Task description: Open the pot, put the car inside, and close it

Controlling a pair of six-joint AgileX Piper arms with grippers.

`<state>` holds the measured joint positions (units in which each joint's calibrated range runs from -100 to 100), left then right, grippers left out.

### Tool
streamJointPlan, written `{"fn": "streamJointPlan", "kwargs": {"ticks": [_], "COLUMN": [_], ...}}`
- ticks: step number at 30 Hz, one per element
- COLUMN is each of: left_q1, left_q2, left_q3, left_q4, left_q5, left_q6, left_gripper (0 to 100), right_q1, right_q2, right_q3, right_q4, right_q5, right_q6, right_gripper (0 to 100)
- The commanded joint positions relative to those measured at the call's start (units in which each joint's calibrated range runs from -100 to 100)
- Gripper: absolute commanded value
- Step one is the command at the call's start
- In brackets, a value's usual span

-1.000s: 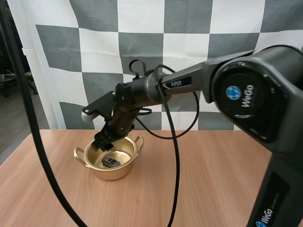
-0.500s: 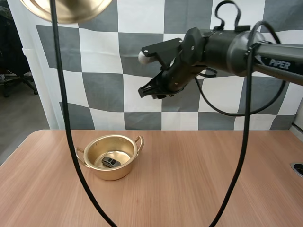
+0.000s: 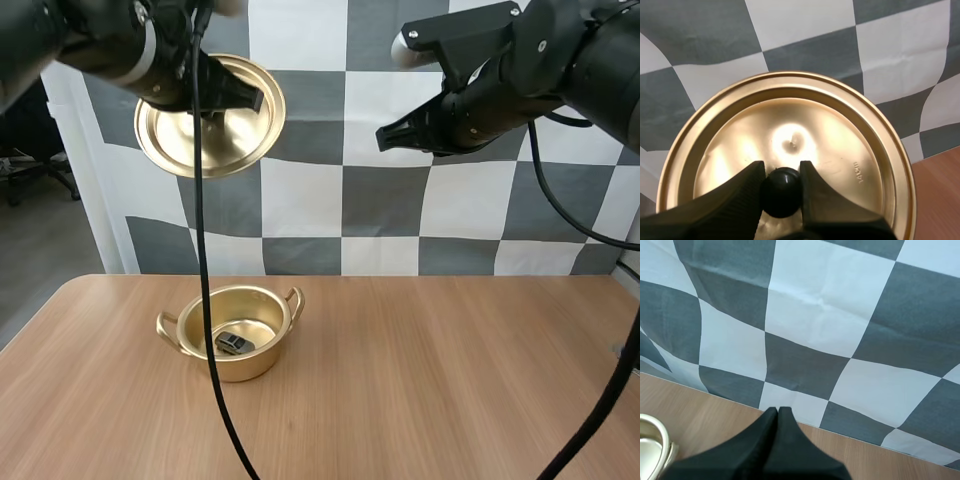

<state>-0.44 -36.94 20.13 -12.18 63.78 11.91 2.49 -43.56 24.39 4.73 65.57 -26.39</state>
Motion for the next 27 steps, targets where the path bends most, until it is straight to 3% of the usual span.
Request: {"fn": "streamJointPlan", "kwargs": {"ticks": [1, 27], "left_q1": [0.06, 0.06], "left_q2": [0.2, 13.3], "left_q3": [22.4, 24.2], "left_q4": [0.0, 0.4], "left_q5": [-8.0, -1.2], "left_q6": [2.4, 6.7], "left_gripper": [0, 0], "right_q1": [0.0, 0.0], "right_q2": [-1.1, -1.9], "right_q3": [-0.1, -0.1], "right_q4": [-0.1, 0.0], "right_q5": [0.6, 5.1], "right_q6": [0.0, 0.0], "right_gripper": [0, 0]}}
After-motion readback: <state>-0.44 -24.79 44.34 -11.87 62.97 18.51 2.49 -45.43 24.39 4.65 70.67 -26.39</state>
